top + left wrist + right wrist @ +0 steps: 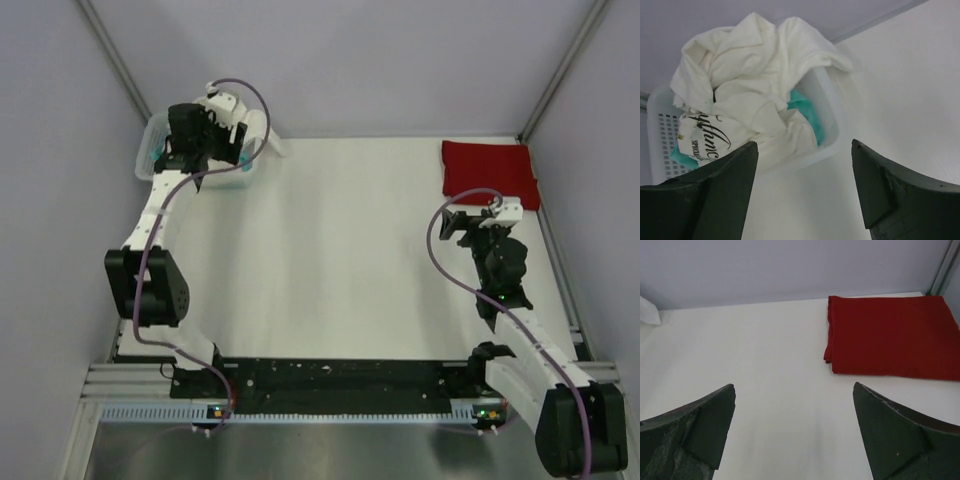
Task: Fold and stack the t-shirts
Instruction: Grab crumpled tshirt from bin with the left arm
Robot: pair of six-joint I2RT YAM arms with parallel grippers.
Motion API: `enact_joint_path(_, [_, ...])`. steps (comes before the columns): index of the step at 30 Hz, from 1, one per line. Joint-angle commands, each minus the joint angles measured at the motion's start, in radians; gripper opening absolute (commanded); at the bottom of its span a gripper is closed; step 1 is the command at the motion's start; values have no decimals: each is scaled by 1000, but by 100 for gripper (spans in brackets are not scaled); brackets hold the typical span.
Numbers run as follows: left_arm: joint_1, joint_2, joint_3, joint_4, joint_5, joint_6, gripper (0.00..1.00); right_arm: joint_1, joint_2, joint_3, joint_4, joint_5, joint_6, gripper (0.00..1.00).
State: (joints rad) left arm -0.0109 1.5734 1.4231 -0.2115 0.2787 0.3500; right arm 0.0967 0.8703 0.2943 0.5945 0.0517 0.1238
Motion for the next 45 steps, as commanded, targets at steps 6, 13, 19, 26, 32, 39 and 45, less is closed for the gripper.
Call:
enact_joint_path(6, [3, 635, 790, -342, -398, -22, 79, 8, -51, 65, -128, -96, -19, 98])
enact_joint_path(13, [45, 816, 919, -195, -530, 7, 85, 8, -59, 63, -128, -110, -36, 98])
enact_joint_path(19, [66, 872, 918, -189, -457, 24, 58, 8, -62, 65, -127, -101, -41, 98])
enact_joint_path(26, [84, 700, 835, -166, -400, -3, 0, 6, -79, 77, -153, -99, -36, 98])
enact_joint_path(32, [84, 377, 686, -167, -302, -75, 0, 8, -109, 85, -173, -116, -26, 98])
enact_joint_path(39, [54, 36, 565, -279, -87, -123, 0, 6, -126, 155, -217, -326, -4, 98])
enact_joint_path(45, [23, -245, 600, -301, -3, -74, 0, 44, -126, 273, -277, -553, 17, 98])
